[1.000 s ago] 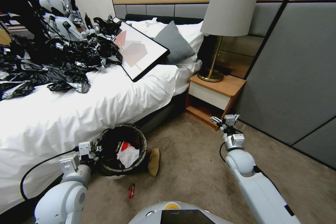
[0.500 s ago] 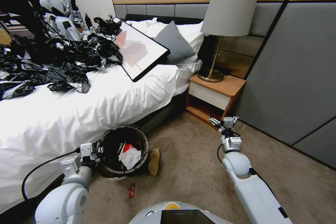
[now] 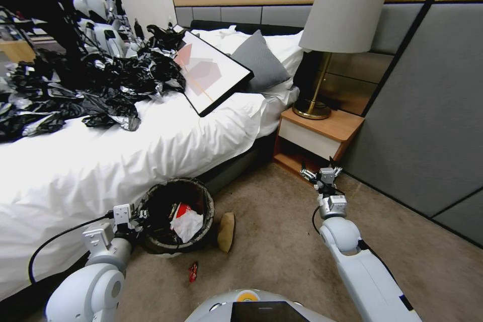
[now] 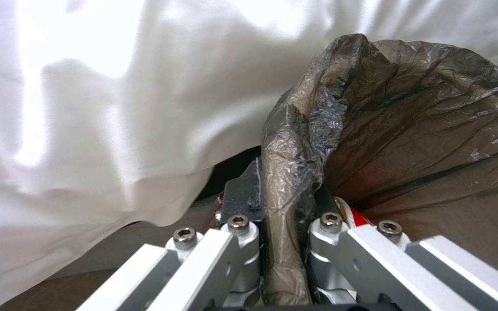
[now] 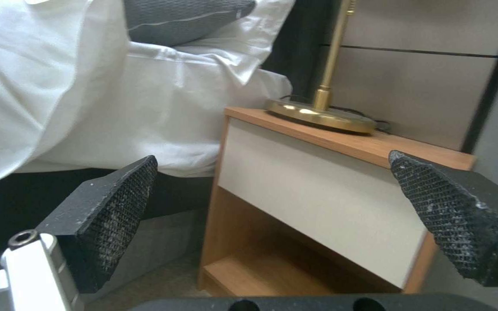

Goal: Pick up the trash bin, then pick up the garbage from the floor and place it into the trash bin.

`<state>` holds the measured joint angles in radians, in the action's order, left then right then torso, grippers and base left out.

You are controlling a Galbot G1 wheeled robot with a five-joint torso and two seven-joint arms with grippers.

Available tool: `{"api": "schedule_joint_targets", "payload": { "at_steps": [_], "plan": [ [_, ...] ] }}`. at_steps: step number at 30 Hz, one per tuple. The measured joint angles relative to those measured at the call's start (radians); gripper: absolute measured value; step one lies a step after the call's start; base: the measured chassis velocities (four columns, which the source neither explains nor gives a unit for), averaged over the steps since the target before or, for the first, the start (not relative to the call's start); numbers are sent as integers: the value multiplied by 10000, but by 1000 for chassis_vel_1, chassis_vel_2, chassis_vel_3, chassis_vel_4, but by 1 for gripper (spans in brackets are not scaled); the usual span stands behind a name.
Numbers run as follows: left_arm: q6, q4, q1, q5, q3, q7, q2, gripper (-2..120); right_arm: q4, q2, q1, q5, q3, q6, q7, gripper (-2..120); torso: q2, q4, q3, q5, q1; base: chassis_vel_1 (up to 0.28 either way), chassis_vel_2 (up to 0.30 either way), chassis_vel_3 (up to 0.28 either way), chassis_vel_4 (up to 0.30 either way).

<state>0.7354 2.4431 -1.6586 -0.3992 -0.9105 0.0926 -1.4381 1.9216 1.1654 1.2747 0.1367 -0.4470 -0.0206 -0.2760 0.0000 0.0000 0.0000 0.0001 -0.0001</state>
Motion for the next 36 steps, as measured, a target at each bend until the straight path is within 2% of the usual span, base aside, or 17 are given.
{"api": "schedule_joint_targets", "payload": {
  "at_steps": [36],
  "plan": [
    [0, -119, -28, 16, -103, -52, 46, 4, -293, 130, -117, -69, 312, 99, -17, 100, 0, 1, 0, -2, 0, 61, 67, 64, 60]
  ]
}}
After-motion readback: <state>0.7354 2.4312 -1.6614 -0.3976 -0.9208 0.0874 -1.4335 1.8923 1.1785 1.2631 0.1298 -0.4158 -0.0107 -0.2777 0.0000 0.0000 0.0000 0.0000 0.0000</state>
